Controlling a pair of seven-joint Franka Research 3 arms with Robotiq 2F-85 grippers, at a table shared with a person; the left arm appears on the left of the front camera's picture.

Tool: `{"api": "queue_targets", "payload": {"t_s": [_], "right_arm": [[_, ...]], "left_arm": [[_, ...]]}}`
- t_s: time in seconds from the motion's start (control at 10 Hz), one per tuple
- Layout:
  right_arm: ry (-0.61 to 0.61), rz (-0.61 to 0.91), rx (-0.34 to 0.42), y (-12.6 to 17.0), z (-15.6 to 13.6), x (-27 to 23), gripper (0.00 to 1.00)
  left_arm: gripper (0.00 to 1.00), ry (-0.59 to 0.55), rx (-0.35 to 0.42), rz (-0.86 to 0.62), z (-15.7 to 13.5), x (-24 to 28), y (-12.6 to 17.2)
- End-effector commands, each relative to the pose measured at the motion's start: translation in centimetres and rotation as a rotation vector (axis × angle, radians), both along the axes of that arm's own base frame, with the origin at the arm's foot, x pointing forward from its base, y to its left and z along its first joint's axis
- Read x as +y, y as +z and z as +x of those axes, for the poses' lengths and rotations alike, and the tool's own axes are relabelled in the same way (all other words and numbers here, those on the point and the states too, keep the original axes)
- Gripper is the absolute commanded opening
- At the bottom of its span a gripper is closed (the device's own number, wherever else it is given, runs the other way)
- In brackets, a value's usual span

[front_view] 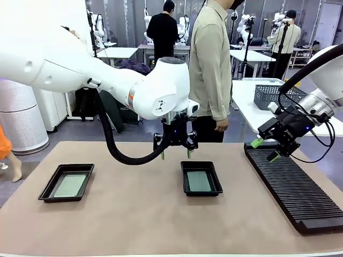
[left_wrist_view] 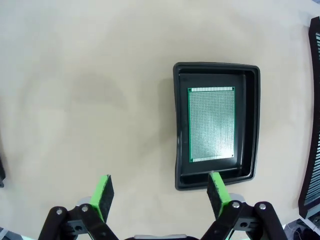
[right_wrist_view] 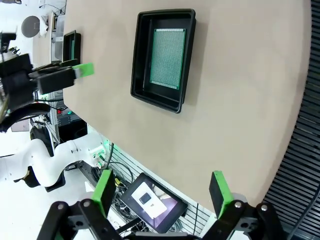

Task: Inspect and transfer BCBs to ESD trays.
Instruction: Pick up the ESD tray and place it on the left side of the table.

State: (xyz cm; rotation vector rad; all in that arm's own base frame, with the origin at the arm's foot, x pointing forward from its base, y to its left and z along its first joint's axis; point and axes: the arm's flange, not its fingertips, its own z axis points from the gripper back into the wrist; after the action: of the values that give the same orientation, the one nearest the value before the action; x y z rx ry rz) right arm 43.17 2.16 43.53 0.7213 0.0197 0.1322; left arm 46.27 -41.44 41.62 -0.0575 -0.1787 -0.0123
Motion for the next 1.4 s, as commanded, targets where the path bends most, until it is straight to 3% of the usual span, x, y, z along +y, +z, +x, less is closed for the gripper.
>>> {"api": "queue_targets", "payload": {"t_s": [0.0,0.5,1.3], "right_arm": [[-0.024,-0.018,0.003,0.2,0.0,0.0,1.00],[-0.024,-0.018,0.003,0.2,0.0,0.0,1.00],[-0.024,-0.018,0.003,0.2,0.0,0.0,1.00]], "left_arm": [[1.00,0.021,-0.023,0.012,1.2,-1.4,-1.7],[1.00,-0.047,-0.022,0.065,3.0,-3.8,-7.0],[1.00,-0.071,0.002,0.042,4.6,-3.5,-10.8]]}}
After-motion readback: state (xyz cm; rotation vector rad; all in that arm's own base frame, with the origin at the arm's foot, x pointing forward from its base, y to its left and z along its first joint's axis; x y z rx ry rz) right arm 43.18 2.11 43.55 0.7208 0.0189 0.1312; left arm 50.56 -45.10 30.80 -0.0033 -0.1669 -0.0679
